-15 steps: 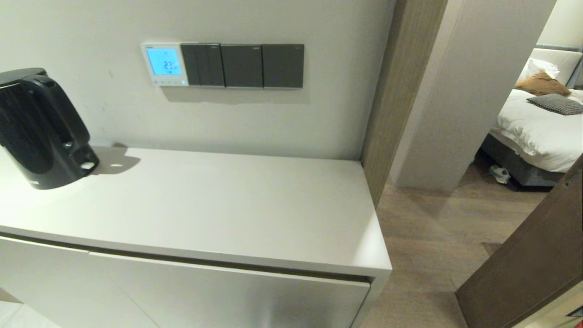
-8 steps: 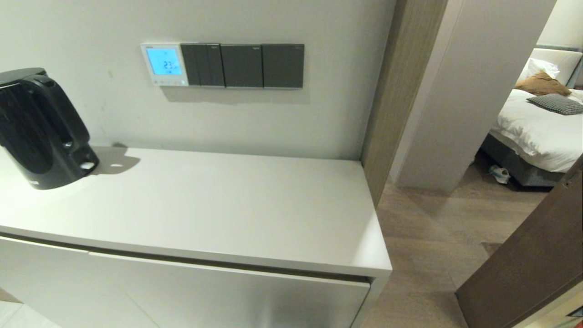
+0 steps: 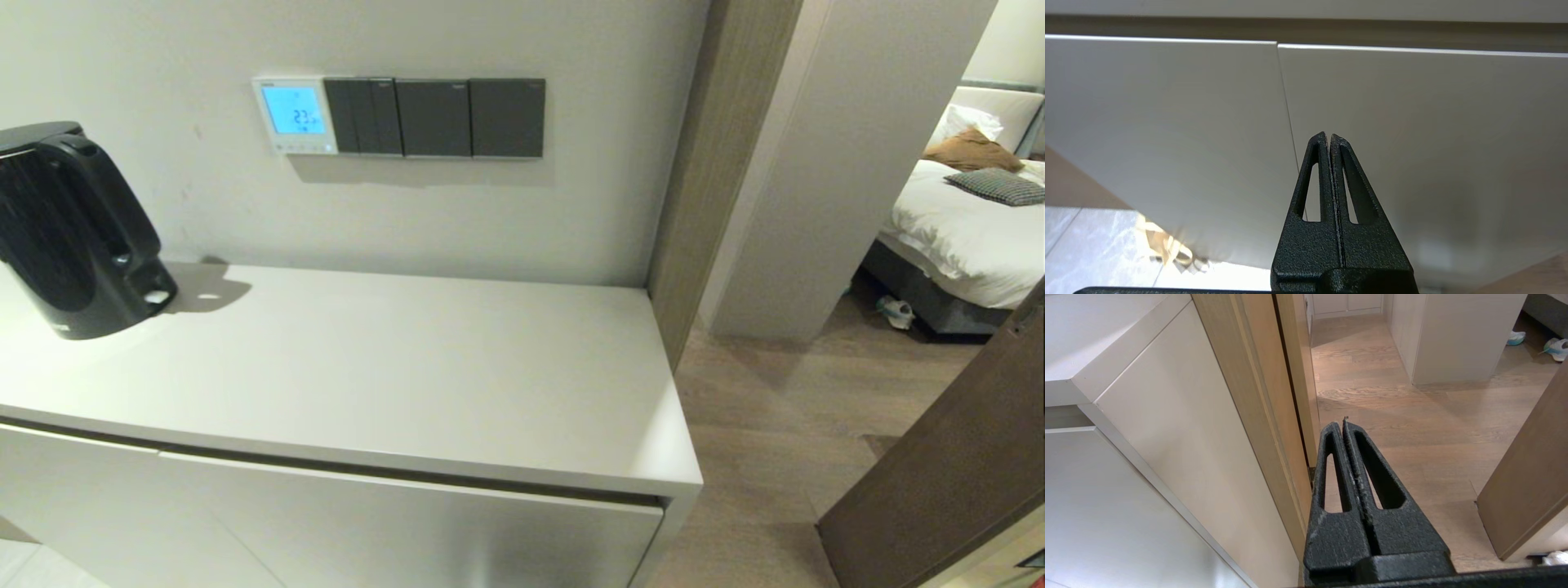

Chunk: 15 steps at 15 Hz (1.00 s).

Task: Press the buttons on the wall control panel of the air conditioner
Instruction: Turn off the central air conditioner

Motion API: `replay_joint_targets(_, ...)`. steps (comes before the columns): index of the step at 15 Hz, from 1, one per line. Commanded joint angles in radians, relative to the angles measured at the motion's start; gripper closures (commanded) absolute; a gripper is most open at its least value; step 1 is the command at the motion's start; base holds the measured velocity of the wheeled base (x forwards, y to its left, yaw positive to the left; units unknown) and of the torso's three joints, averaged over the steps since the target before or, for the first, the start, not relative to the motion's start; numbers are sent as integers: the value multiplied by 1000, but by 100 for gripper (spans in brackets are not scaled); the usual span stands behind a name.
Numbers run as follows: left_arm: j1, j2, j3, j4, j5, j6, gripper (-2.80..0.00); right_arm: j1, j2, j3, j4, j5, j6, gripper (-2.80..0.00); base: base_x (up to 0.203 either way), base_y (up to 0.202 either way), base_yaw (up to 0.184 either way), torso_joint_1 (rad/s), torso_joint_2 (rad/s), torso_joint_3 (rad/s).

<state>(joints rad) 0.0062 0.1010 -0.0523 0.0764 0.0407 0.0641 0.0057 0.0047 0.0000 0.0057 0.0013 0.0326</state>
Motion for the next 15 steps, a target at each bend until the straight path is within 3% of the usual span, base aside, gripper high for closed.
replay_joint_targets(1, 0, -54, 10, 5, -30, 22, 0, 0, 1, 2, 0, 0, 0, 0, 0, 0, 0, 0, 0, 0)
replay_joint_targets(15, 0, -101, 52, -58, -45, 33, 0, 0, 1, 2, 0, 0, 0, 0, 0, 0, 0, 0, 0, 0)
